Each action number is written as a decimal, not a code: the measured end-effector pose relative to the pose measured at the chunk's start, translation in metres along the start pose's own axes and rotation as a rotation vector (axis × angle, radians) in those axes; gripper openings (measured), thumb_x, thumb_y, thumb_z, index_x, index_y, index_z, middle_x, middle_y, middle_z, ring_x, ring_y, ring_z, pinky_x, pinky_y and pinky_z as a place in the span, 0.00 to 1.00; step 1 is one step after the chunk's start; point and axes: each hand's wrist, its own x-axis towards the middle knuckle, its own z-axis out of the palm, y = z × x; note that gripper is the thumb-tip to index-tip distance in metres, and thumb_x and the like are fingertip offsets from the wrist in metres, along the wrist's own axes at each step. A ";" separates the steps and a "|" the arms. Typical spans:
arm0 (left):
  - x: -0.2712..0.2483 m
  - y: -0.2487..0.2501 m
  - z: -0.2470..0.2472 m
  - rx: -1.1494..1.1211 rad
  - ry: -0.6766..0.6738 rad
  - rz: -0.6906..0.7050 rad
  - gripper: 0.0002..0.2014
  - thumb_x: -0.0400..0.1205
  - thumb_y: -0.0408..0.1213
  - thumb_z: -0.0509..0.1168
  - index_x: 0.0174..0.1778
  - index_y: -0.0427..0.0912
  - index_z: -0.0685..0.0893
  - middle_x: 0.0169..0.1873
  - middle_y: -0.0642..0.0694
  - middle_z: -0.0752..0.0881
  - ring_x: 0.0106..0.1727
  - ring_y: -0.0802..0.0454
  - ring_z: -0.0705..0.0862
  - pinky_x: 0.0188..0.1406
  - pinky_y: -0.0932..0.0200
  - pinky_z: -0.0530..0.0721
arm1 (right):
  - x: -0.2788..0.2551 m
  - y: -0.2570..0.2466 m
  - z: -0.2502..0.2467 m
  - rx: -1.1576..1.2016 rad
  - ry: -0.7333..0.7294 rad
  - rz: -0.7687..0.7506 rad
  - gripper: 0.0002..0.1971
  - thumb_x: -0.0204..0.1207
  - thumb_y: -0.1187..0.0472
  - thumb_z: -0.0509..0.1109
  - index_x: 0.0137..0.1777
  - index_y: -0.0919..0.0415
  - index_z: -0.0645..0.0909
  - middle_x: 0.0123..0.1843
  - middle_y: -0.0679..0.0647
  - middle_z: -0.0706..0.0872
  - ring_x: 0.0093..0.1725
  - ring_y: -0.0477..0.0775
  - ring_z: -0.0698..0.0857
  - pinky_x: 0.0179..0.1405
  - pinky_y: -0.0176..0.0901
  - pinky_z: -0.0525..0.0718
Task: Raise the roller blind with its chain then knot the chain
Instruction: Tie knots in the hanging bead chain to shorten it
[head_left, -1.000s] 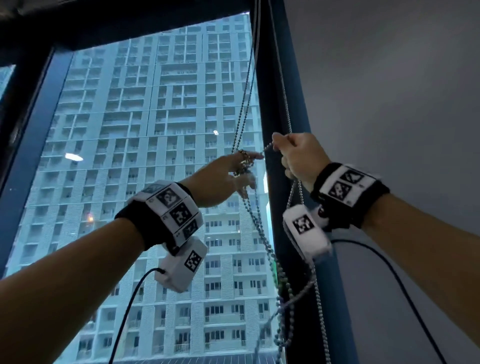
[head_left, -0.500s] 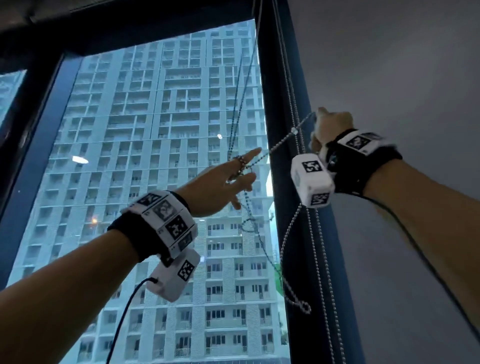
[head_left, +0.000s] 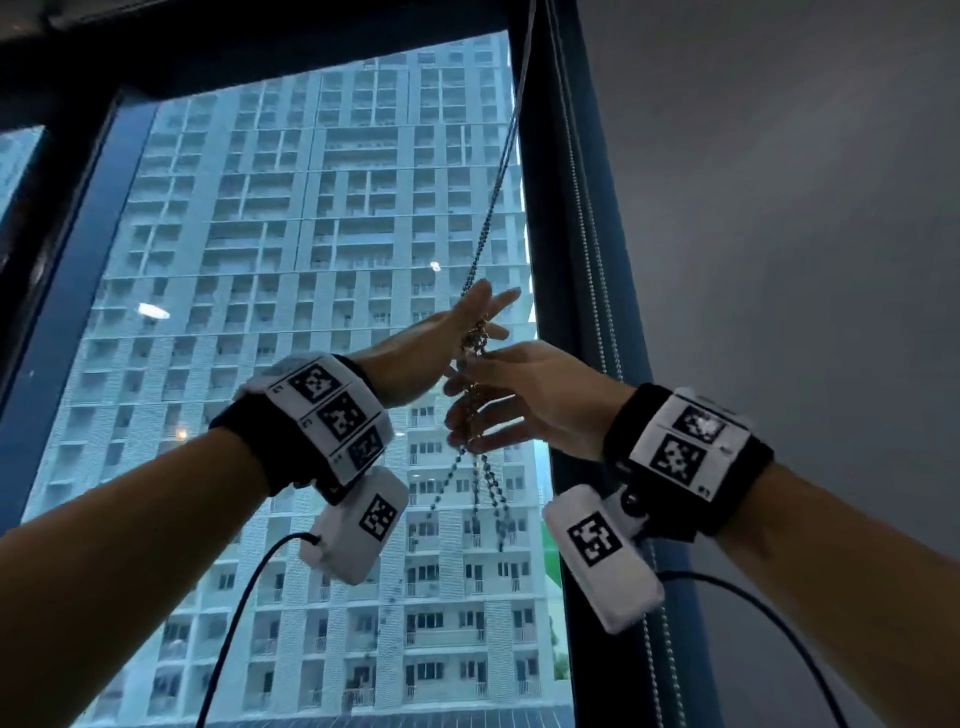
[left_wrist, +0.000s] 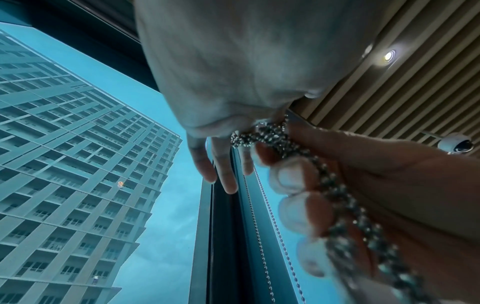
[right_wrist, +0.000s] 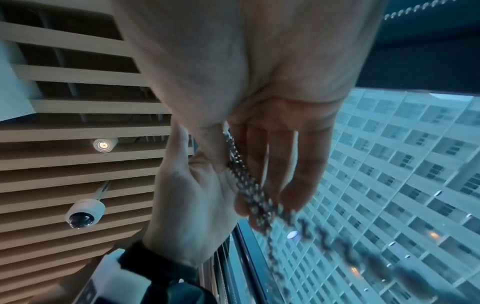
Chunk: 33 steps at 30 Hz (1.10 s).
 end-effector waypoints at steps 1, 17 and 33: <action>-0.001 0.001 -0.002 -0.011 -0.002 -0.002 0.29 0.84 0.60 0.29 0.80 0.65 0.60 0.78 0.44 0.72 0.76 0.45 0.72 0.76 0.38 0.67 | -0.001 0.001 0.003 0.007 -0.002 -0.038 0.15 0.84 0.55 0.64 0.54 0.69 0.81 0.40 0.63 0.89 0.38 0.60 0.90 0.39 0.46 0.91; -0.024 -0.006 -0.041 0.049 0.109 -0.034 0.31 0.83 0.61 0.29 0.80 0.64 0.60 0.75 0.44 0.76 0.61 0.46 0.86 0.67 0.36 0.76 | -0.020 0.056 -0.016 -0.878 -0.330 0.580 0.09 0.81 0.65 0.65 0.48 0.67 0.87 0.42 0.57 0.91 0.28 0.43 0.87 0.21 0.27 0.80; -0.013 0.017 -0.014 0.029 0.015 -0.030 0.37 0.81 0.63 0.25 0.76 0.60 0.70 0.77 0.52 0.74 0.69 0.46 0.81 0.72 0.34 0.70 | 0.001 0.026 0.021 0.118 0.007 -0.048 0.19 0.90 0.56 0.51 0.37 0.60 0.71 0.20 0.45 0.62 0.17 0.45 0.60 0.20 0.37 0.58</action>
